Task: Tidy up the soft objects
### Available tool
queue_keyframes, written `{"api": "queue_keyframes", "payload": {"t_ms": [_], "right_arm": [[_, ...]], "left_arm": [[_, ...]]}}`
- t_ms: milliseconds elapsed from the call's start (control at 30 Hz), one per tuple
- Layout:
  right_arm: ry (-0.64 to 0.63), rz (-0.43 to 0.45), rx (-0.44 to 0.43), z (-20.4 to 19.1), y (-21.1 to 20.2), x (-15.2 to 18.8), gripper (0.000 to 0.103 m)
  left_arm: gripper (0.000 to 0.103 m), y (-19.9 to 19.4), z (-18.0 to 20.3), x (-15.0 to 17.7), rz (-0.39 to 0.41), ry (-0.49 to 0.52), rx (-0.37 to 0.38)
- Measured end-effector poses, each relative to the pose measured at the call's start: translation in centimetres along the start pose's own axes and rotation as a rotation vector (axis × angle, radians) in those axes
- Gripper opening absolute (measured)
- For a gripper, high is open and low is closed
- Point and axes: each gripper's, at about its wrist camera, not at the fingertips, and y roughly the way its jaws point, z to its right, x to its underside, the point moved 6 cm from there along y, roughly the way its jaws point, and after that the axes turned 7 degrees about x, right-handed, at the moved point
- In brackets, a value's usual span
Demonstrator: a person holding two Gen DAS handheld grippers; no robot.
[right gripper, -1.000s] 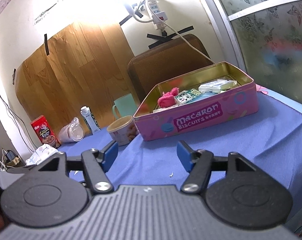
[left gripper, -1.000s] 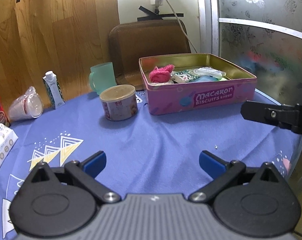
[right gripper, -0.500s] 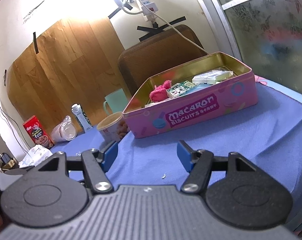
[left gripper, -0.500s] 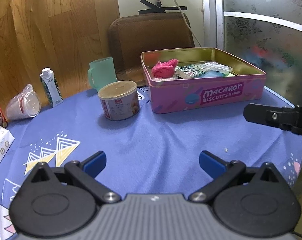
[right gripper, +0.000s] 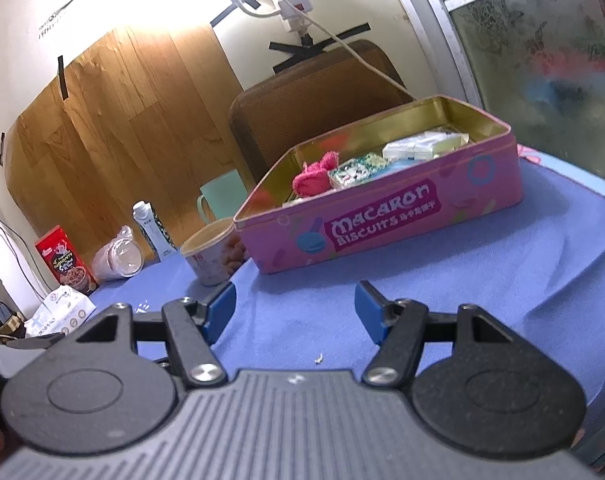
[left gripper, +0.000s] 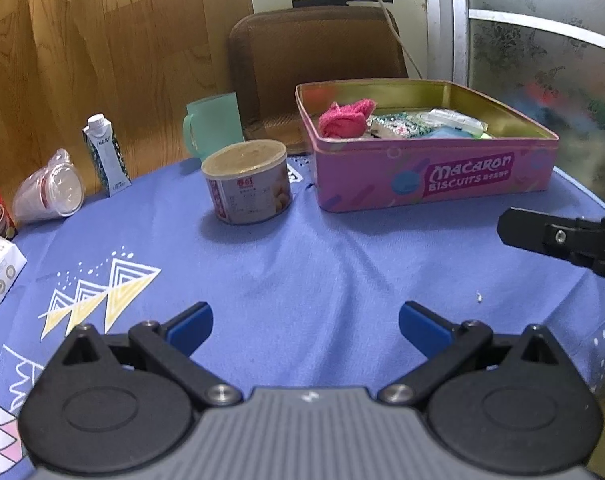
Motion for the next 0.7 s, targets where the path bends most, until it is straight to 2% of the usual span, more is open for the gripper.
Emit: {"api": "queue_keyframes", "payload": {"t_ms": [700], "right_arm": [[0.037, -0.013, 0.009, 1.1, 0.7, 0.6, 0.069]], "left_arm": [[0.103, 1.2, 1.0, 0.9, -0.043, 0.06, 0.0]]}}
